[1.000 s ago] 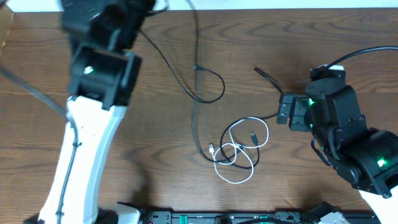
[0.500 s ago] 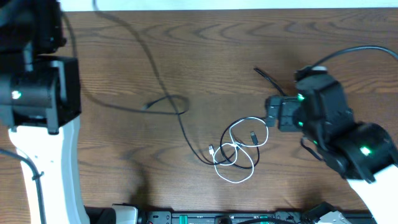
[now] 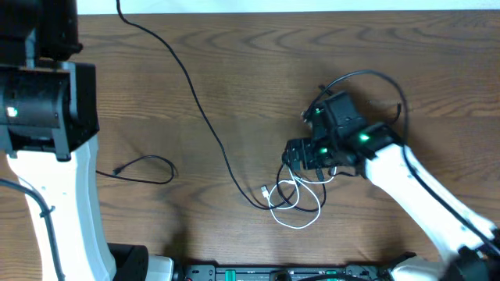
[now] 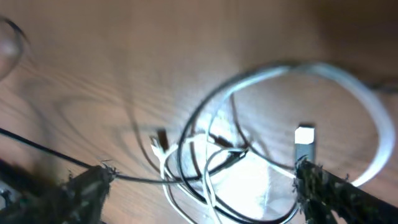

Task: Untangle cables

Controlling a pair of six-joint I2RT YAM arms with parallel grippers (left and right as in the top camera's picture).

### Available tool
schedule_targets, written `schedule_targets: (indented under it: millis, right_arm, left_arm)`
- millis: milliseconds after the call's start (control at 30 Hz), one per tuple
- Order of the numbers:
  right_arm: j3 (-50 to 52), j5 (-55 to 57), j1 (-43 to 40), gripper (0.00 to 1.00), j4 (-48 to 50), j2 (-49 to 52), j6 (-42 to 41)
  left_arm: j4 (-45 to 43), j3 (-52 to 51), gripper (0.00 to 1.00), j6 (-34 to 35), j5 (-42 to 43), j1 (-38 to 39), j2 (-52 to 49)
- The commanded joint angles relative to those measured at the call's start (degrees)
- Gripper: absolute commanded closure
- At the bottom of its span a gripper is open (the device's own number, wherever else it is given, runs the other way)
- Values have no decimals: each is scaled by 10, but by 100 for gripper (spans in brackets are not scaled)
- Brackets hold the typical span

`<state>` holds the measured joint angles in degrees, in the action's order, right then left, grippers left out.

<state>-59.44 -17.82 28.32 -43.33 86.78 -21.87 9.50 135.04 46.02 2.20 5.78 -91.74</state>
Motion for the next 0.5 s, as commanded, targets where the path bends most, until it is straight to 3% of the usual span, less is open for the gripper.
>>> schedule_targets:
  millis: [0, 67, 267, 467]
  right_arm:
    - [4, -52, -1, 10, -2, 44, 10]
    - [4, -59, -1, 14, -2, 66, 9]
    - [4, -63, 14, 52, -4, 114, 9]
    - [4, -19, 35, 57, -14, 138, -17]
  left_arm:
    - [15, 9, 93, -27, -3, -2, 3]
    - [29, 9, 93, -27, -3, -2, 3]
    - [73, 9, 93, -28, -3, -2, 3]
    - [86, 8, 93, -29, -3, -2, 3]
